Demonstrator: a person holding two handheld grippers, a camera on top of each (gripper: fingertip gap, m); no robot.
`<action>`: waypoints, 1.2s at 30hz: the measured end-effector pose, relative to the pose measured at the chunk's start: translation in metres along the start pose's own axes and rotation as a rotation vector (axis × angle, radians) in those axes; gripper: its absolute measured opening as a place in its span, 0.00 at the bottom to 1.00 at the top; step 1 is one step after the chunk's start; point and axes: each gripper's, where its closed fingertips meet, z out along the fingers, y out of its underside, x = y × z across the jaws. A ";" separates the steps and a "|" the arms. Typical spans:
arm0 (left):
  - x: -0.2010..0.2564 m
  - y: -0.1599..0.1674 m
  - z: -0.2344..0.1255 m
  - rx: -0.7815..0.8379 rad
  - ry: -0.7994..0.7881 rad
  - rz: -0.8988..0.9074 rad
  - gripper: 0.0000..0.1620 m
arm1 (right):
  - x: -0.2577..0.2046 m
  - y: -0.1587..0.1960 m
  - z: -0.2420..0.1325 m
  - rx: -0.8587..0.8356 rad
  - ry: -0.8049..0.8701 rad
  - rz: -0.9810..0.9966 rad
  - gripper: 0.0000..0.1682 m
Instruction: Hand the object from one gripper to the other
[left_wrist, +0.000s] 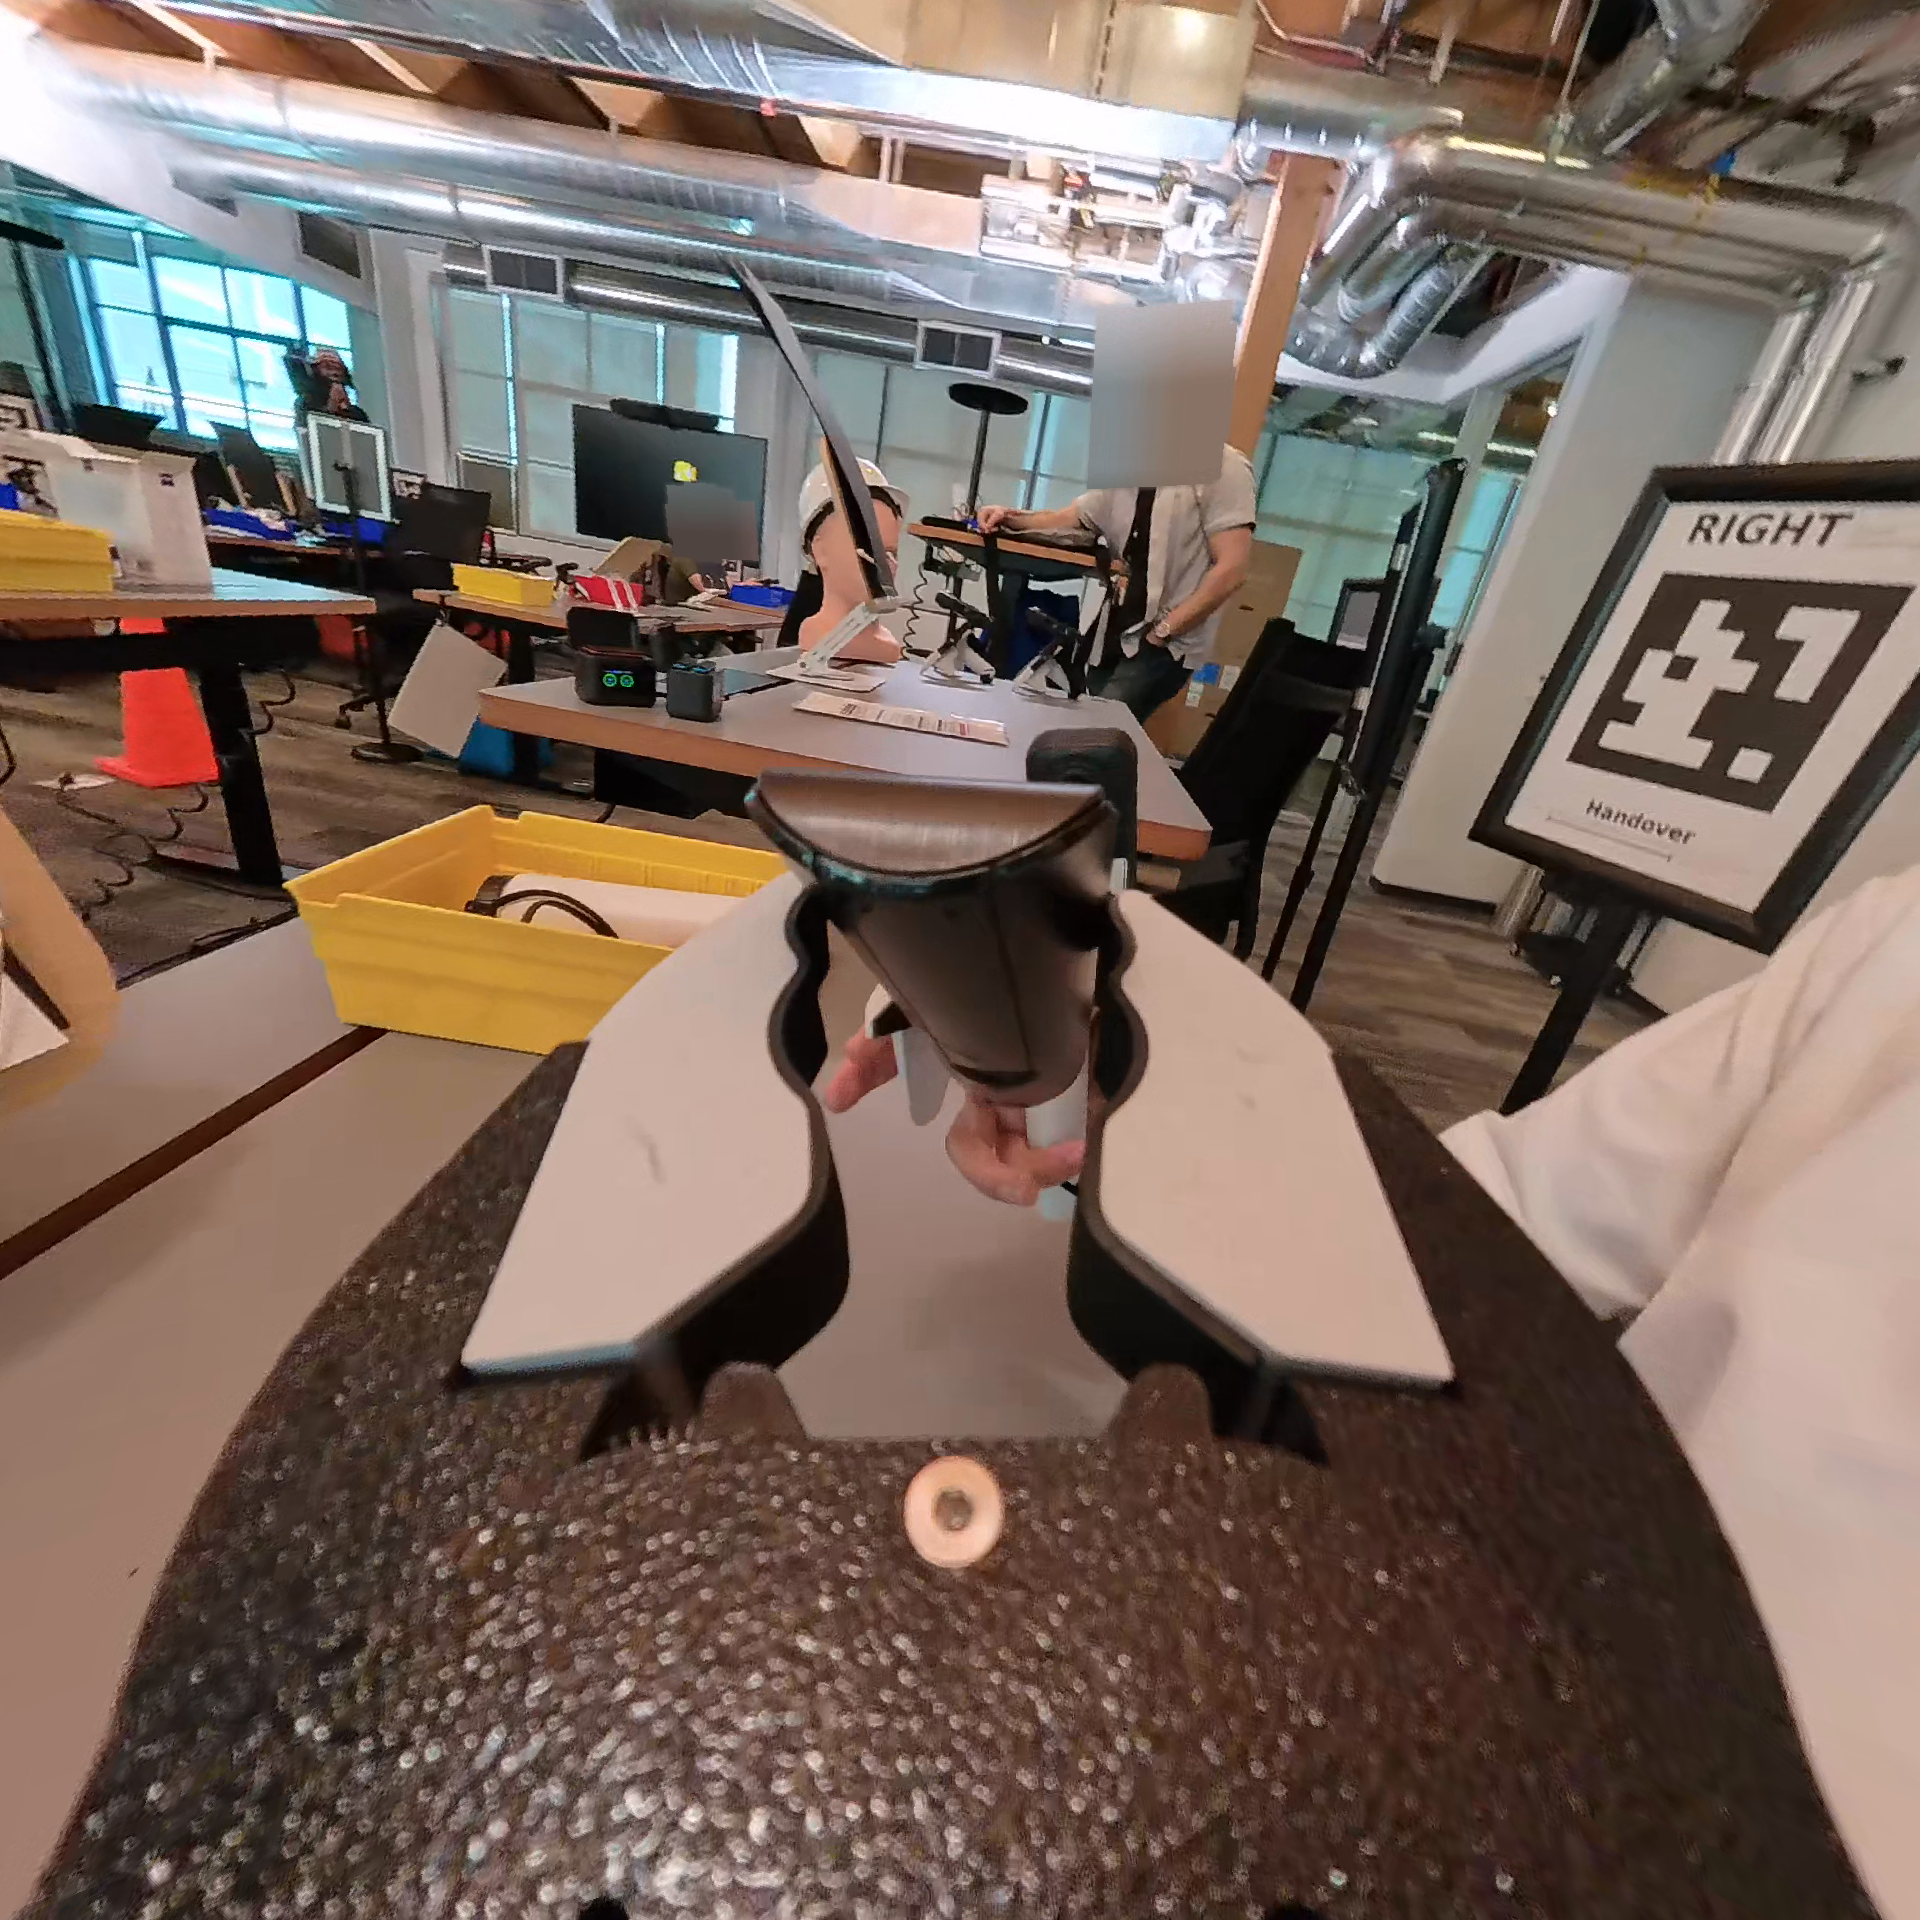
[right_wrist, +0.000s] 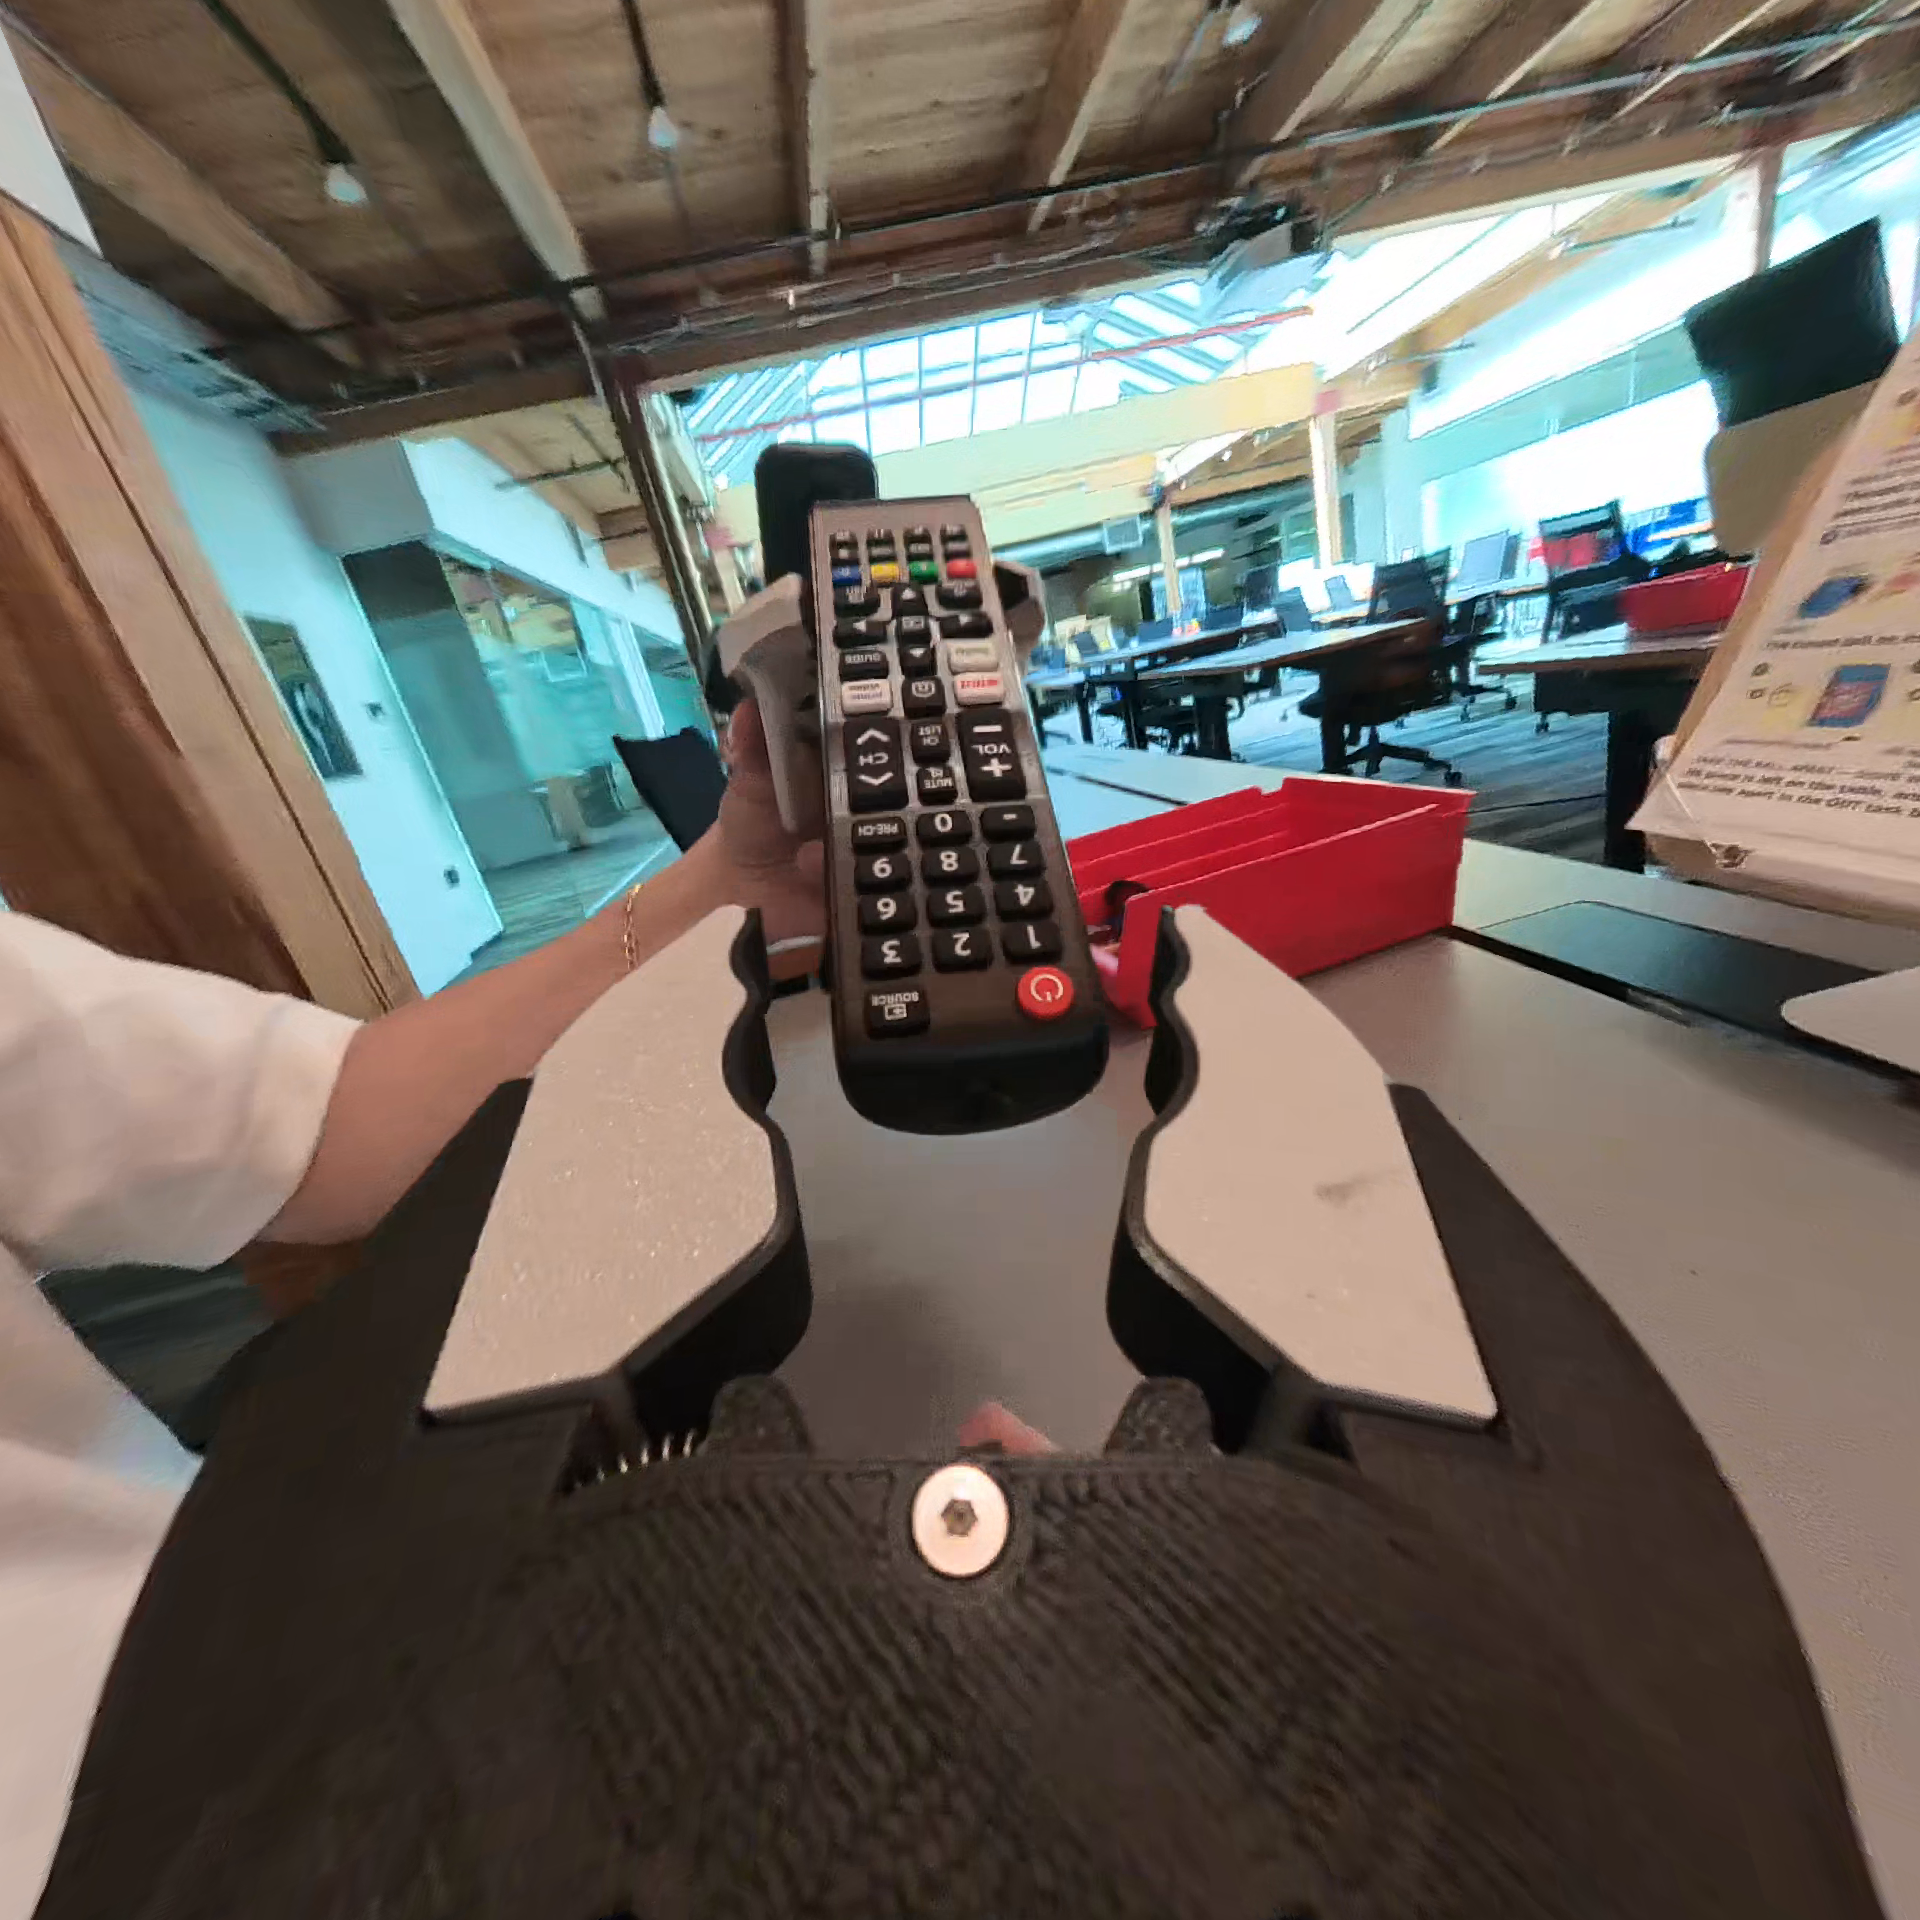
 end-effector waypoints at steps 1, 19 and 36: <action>0.002 0.001 0.001 -0.005 0.010 0.010 0.30 | -0.001 0.004 0.001 -0.030 0.003 -0.025 0.41; 0.008 0.008 -0.005 -0.105 -0.027 0.011 0.34 | 0.007 0.007 -0.005 -0.188 0.190 -0.532 0.29; -0.005 0.042 -0.023 -0.375 -0.045 -0.408 0.15 | 0.022 0.017 -0.016 -0.352 0.333 -0.979 0.30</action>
